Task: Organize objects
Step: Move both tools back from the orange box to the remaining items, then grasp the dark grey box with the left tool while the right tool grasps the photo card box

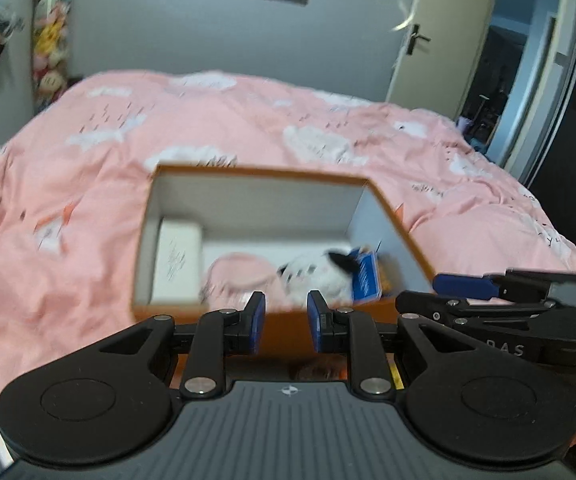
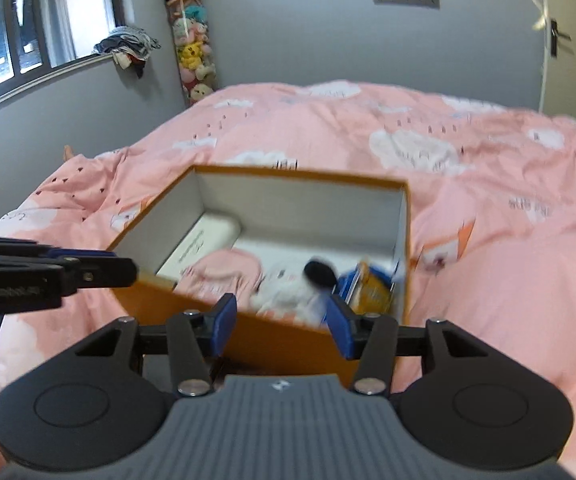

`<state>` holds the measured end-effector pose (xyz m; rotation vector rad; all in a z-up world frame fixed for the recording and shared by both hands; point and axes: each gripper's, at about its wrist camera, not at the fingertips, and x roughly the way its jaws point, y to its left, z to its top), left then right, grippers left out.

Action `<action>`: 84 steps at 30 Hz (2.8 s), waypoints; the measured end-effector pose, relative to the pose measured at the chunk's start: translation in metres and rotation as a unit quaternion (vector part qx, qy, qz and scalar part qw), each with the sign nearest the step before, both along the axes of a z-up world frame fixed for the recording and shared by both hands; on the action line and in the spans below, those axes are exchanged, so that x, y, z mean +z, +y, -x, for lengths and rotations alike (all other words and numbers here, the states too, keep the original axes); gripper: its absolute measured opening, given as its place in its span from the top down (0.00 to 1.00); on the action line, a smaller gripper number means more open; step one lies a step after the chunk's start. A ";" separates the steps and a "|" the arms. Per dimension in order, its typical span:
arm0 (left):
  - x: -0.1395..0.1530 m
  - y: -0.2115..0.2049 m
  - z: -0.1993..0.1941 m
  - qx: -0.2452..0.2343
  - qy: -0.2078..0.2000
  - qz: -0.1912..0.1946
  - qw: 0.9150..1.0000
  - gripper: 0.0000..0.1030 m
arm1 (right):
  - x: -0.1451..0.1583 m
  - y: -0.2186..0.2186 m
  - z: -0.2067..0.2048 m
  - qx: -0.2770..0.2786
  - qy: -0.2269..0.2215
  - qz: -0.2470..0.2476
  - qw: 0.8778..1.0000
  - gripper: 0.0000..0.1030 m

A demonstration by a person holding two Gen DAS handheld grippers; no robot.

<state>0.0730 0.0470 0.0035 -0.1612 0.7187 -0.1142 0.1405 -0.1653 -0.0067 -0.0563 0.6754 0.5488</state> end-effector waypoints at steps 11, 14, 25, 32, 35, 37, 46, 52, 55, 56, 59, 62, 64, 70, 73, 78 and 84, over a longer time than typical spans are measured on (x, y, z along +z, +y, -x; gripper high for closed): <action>-0.040 0.051 0.022 0.050 0.089 0.066 0.993 0.75 | -0.046 0.024 0.025 0.029 0.099 0.017 0.995 0.51; -0.053 0.055 0.015 0.055 0.107 0.080 0.989 0.73 | -0.057 0.025 0.021 0.028 0.126 0.018 0.992 0.51; -0.099 0.063 -0.018 0.070 0.154 0.123 0.978 0.36 | -0.102 0.021 -0.003 0.009 0.230 0.006 0.973 0.49; -0.127 0.070 -0.034 0.081 0.198 0.165 0.963 0.28 | -0.123 0.017 -0.019 0.004 0.285 -0.031 0.958 0.49; -0.138 0.074 -0.037 0.080 0.210 0.190 0.956 0.19 | -0.128 0.016 -0.025 0.002 0.299 -0.049 0.953 0.48; -0.146 0.076 -0.039 0.078 0.219 0.207 0.950 0.14 | -0.132 0.016 -0.030 0.001 0.305 -0.060 0.950 0.46; -0.146 0.080 -0.028 0.078 0.214 0.227 0.947 0.37 | -0.137 0.014 -0.035 -0.001 0.314 -0.082 0.946 0.48; -0.112 0.079 0.002 0.088 0.189 0.188 0.960 0.54 | -0.120 0.011 -0.020 0.007 0.285 -0.079 0.955 0.68; -0.079 0.068 0.019 0.086 0.170 0.093 0.977 0.57 | -0.107 0.014 -0.006 0.023 0.259 -0.068 0.963 0.72; -0.073 0.066 0.019 0.086 0.166 0.056 0.981 0.57 | -0.103 0.015 -0.002 0.027 0.253 -0.066 0.965 0.73; -0.058 0.040 0.022 0.079 0.154 -0.084 0.981 0.57 | -0.094 0.016 0.009 0.035 0.238 -0.056 0.969 0.74; -0.070 0.026 0.011 0.055 0.173 -0.141 0.973 0.58 | -0.089 0.013 0.012 0.033 0.231 -0.041 0.971 0.74; -0.078 0.021 0.005 0.037 0.175 -0.136 0.975 0.62 | -0.089 0.012 0.009 0.031 0.235 -0.042 0.971 0.74; -0.081 0.024 0.006 -0.009 0.168 -0.046 0.985 0.47 | -0.093 0.007 0.007 0.026 0.247 -0.045 0.968 0.74; -0.083 0.029 0.002 -0.019 0.174 0.017 0.984 0.43 | -0.093 0.008 0.005 0.025 0.248 -0.047 0.967 0.74; -0.086 0.038 -0.002 -0.009 0.176 0.064 0.982 0.38 | -0.095 0.006 0.002 0.018 0.255 -0.053 0.965 0.74; -0.088 0.041 -0.011 -0.026 0.181 0.096 0.978 0.28 | -0.099 0.010 0.000 0.017 0.259 -0.050 0.964 0.73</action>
